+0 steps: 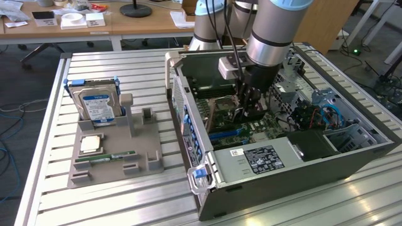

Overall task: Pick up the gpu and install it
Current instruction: 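Insert the gpu into the slot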

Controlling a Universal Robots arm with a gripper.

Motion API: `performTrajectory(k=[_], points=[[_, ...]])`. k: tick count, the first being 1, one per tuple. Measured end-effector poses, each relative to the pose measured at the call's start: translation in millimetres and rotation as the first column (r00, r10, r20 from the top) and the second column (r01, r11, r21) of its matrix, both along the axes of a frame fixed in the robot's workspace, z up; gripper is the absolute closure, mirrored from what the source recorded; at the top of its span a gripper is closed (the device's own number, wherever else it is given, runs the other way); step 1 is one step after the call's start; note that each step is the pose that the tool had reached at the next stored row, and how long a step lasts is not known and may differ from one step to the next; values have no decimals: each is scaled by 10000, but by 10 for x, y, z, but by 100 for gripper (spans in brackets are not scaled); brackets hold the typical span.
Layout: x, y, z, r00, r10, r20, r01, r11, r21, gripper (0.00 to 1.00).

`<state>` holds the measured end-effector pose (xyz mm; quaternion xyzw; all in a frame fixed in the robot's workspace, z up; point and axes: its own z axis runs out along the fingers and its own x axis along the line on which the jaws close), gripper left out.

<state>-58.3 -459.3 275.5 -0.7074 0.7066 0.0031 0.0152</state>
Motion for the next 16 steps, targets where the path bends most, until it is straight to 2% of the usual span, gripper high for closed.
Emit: performTrajectory(k=[5, 16], points=[[-13, 0, -66, 10000, -2, 0, 2, 10000, 0, 73], [-47, 0, -139, 10000, -1, -1, 1, 10000, -1, 73]])
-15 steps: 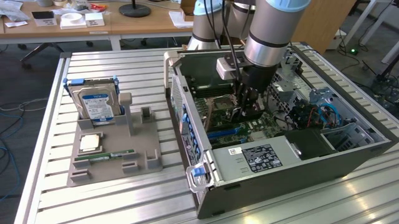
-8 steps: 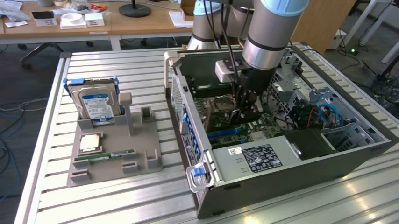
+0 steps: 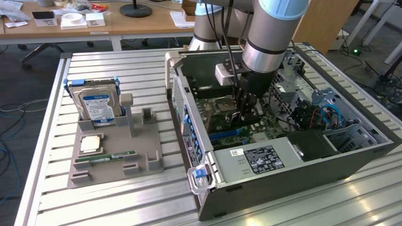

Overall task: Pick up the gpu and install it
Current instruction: 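Insert the gpu into the slot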

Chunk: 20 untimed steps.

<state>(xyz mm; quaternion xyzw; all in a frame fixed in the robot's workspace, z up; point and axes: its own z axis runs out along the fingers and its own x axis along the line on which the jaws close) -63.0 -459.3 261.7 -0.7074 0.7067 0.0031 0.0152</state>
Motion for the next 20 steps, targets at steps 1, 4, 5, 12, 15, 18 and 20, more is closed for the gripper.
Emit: performTrajectory(k=[1, 4, 5, 12, 15, 18, 20], points=[[-4, 0, -3, 10000, 1, -1, -1, 10000, -2, 73], [-20, 0, -10, 10000, 1, 0, -1, 10000, 0, 73], [-26, 0, -12, 10000, 1, 0, -1, 10000, 0, 73], [-54, -3, -17, 10000, 2, 1, -2, 10000, 1, 73], [-55, -19, -17, 10000, 0, 0, 0, 10000, 0, 73], [-58, -22, -19, 10000, 0, 1, 0, 10000, 1, 73], [-65, -23, -20, 10000, 2, 0, -2, 10000, 0, 73]])
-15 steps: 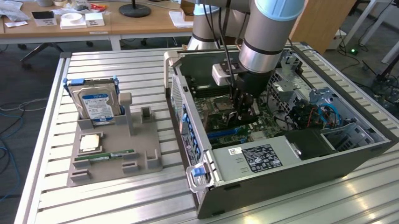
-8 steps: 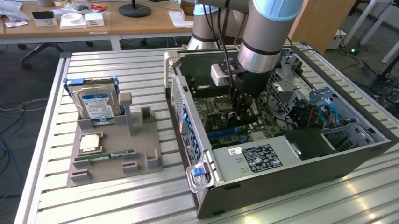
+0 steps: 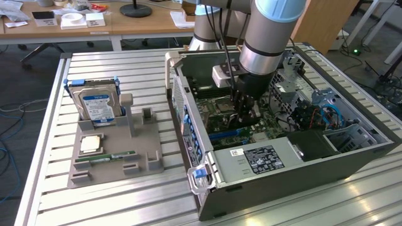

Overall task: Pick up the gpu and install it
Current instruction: 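Insert the gpu into the slot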

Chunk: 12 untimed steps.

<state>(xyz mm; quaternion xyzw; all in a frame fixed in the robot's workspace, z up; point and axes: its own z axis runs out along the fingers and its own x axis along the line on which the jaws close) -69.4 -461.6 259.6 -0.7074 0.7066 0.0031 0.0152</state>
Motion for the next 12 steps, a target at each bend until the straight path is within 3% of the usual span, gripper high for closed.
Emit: performTrajectory(k=[12], points=[[-45, 0, -4, 10000, -1, 0, 1, 10000, 0, 73]])
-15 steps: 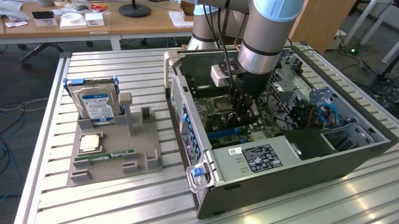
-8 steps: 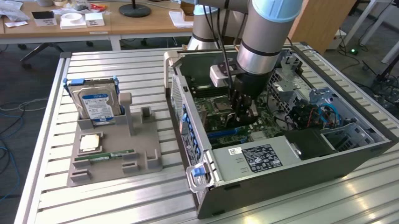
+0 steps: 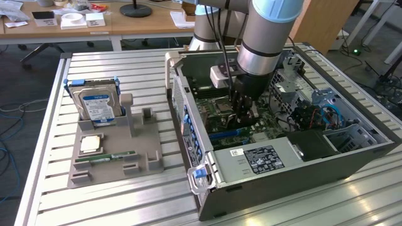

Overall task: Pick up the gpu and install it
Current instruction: 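Insert the gpu into the slot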

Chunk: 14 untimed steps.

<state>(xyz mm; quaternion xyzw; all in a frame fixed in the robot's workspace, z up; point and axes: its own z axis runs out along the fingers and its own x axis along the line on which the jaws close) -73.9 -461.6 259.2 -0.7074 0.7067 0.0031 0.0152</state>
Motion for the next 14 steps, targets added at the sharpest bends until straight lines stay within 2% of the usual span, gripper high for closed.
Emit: performTrajectory(k=[14], points=[[-45, -1, -36, 10000, 0, -1, 0, 10000, -2, 73]])
